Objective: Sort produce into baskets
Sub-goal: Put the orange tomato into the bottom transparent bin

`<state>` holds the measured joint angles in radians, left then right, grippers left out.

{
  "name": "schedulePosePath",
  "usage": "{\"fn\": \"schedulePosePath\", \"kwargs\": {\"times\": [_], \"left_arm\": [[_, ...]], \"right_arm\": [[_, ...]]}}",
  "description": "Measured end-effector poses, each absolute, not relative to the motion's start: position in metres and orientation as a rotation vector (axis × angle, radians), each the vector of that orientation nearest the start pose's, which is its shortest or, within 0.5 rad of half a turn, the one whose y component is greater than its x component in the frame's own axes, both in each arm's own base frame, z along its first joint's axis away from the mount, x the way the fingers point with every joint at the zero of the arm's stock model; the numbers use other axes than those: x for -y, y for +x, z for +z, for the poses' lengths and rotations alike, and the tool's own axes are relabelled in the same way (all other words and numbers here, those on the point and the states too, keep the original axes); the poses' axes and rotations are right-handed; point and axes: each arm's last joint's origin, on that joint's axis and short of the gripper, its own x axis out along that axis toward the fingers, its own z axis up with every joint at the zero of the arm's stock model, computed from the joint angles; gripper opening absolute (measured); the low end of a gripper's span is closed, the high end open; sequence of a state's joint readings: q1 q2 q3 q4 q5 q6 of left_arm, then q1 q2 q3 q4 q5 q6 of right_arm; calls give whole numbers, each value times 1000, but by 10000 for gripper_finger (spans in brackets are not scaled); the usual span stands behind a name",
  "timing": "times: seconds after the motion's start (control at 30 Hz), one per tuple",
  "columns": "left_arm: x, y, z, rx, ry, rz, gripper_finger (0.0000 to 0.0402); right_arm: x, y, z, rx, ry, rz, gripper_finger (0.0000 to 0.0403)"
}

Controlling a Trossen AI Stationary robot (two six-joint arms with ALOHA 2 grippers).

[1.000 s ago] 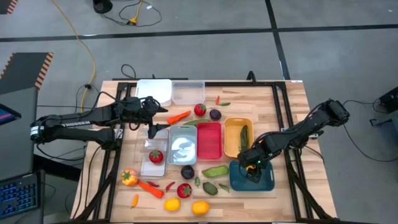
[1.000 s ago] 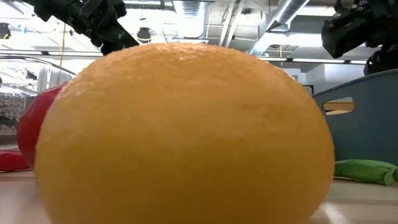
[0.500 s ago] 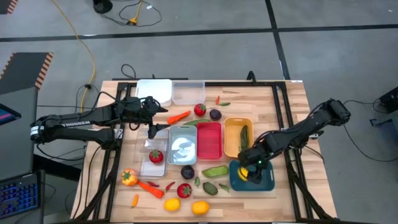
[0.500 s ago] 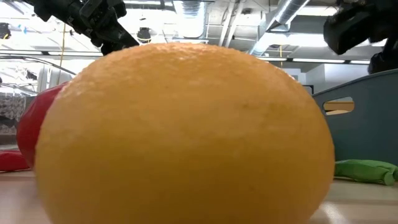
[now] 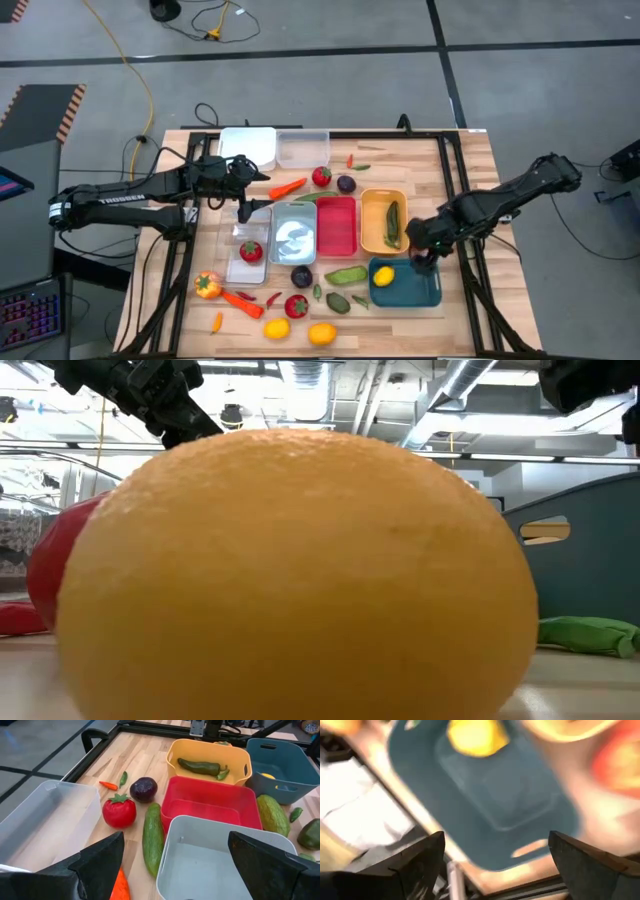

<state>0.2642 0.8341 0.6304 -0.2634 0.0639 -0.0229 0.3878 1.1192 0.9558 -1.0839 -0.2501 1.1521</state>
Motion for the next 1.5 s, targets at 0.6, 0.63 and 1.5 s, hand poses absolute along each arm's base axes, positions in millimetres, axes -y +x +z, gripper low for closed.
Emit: {"fn": "schedulePosePath", "kwargs": {"times": [0.6,0.63,1.5], "left_arm": [[-45,175,265,-461,-99,202,345],[-45,175,265,-461,-99,202,345],[-45,175,265,-461,-99,202,345]], "right_arm": [[-40,159,244,-1484,577,-566,381],[-38,161,242,-1497,557,-557,381],[-25,164,193,-1542,469,-488,400]]}}
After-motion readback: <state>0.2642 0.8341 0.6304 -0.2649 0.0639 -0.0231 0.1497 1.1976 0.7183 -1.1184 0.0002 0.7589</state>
